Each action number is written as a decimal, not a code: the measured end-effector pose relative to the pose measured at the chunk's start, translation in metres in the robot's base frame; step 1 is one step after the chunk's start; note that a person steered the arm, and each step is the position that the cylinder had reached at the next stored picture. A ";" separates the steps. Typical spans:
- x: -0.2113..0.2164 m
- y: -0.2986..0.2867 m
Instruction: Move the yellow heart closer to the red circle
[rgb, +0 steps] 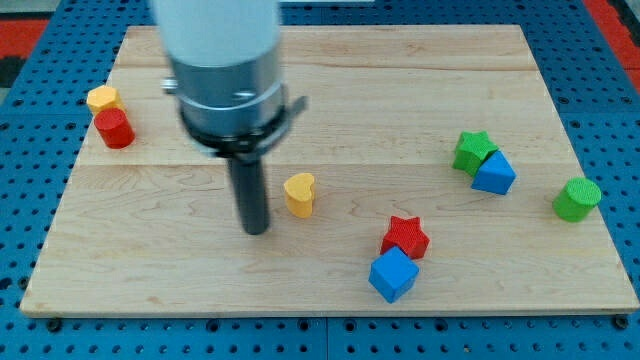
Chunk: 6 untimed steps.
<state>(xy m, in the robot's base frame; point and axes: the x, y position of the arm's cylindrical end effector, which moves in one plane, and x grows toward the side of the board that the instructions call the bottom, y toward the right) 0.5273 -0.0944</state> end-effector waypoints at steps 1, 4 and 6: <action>0.000 0.014; -0.057 0.021; -0.092 -0.126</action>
